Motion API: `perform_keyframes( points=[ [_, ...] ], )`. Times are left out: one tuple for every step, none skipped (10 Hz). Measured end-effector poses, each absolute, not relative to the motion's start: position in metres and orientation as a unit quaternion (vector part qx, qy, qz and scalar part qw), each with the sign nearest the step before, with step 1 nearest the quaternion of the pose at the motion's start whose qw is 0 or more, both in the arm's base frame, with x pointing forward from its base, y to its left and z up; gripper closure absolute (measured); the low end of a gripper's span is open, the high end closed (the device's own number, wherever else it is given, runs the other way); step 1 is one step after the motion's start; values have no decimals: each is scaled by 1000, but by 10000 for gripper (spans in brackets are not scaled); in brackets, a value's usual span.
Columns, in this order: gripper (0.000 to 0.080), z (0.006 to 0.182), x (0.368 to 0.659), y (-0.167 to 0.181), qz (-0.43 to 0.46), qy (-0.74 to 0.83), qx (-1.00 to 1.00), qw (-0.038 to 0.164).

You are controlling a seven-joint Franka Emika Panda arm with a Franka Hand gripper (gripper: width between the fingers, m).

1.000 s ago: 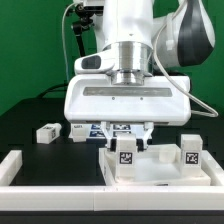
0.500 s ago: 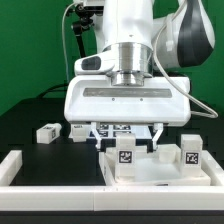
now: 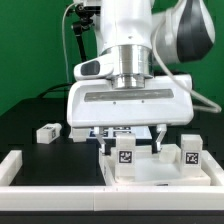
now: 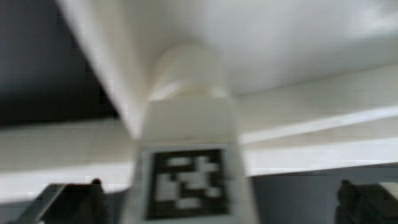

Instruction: Assemble square table

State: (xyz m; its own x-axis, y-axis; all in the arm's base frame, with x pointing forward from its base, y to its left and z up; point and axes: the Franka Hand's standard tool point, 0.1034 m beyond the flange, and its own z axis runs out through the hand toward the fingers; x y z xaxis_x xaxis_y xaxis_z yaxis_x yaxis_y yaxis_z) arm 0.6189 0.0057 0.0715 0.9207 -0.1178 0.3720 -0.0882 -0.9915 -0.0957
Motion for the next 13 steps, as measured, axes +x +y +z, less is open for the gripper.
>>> perform_keyframes(
  points=[
    [151, 86, 633, 2, -153, 65, -984, 62],
    [151, 88, 639, -4, -148, 72, -984, 62],
    [151, 83, 633, 0, -107, 74, -989, 74],
    [151, 83, 632, -4, -60, 68, -993, 82],
    [151, 85, 638, -13, -45, 68, -993, 83],
    [151, 85, 635, -16, -47, 67, -994, 78],
    [151, 84, 629, -15, -46, 65, -994, 76],
    [151, 84, 628, -17, -48, 75, -993, 75],
    [204, 83, 628, -16, -47, 79, -993, 75],
    [342, 83, 628, -17, -47, 80, -993, 75],
    [477, 83, 628, -17, -46, 81, -993, 75],
    [477, 82, 628, -17, -43, 129, -988, 78],
    [509, 82, 628, -17, -40, 167, -982, 80]
  ],
)
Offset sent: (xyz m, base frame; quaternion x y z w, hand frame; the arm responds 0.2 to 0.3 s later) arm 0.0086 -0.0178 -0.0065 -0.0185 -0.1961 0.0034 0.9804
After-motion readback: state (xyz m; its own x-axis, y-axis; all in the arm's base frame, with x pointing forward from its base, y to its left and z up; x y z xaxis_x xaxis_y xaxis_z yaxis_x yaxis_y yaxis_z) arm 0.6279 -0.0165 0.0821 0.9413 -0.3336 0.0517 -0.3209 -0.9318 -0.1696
